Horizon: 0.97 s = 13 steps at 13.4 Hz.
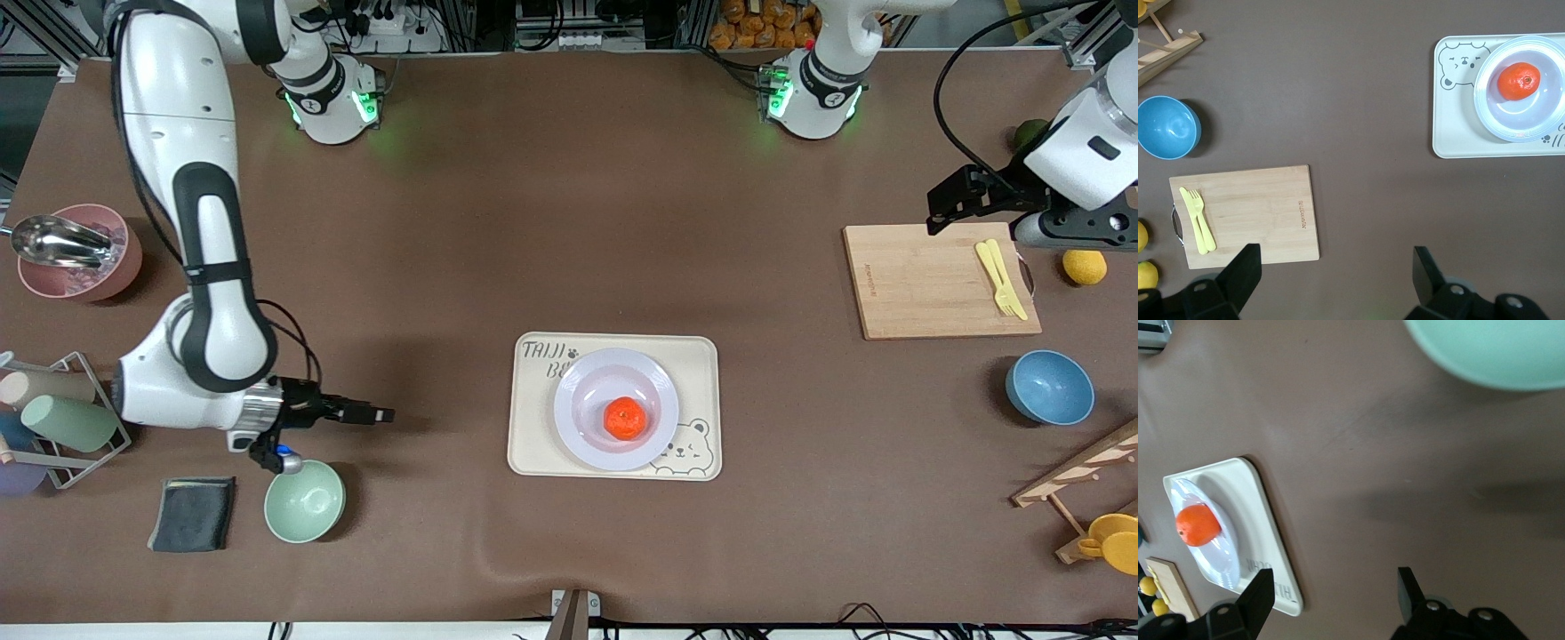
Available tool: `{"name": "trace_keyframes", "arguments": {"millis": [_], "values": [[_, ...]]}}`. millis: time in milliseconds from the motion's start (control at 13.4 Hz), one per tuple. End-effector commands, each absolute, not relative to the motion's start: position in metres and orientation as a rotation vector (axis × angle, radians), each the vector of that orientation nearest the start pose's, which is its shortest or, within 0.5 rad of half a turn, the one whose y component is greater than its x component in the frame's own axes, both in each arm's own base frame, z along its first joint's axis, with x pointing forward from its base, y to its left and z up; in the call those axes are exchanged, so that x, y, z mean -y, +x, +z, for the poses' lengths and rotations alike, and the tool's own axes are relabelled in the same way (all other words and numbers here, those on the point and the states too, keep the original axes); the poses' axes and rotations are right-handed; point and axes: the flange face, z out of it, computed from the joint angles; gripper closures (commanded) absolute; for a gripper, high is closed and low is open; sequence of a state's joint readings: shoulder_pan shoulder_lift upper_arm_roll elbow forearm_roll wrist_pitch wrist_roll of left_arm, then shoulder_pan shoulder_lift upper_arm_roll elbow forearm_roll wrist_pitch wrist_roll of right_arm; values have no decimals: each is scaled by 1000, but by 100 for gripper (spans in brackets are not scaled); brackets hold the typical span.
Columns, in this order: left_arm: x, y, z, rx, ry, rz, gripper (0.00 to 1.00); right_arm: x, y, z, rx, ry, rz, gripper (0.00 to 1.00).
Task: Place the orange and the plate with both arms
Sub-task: 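Open the right gripper and withdraw it from the plate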
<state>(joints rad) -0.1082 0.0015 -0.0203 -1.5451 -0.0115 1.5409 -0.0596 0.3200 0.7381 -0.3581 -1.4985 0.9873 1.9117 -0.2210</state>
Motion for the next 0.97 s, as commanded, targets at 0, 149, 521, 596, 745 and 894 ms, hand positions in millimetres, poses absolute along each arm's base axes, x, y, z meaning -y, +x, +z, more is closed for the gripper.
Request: {"name": "trace_keyframes", "arguments": {"millis": [0, 149, 521, 596, 745, 894], "values": [[70, 548, 636, -139, -3163, -7, 0, -46, 703, 267, -186, -2526, 204, 5], [70, 548, 636, -139, -3163, -7, 0, -16, 707, 284, -81, -2567, 214, 2], [70, 548, 635, -139, -3163, -4, 0, 58, 697, 340, 136, -2510, 339, 0], [69, 548, 635, -137, -3163, -4, 0, 64, 695, 357, 166, -2508, 375, 0], [69, 548, 635, -137, -3163, -4, 0, 53, 692, 389, 251, -2533, 442, 0], [69, 549, 634, -137, -3163, -2, 0, 24, 688, 420, 326, -2633, 520, 0]]}}
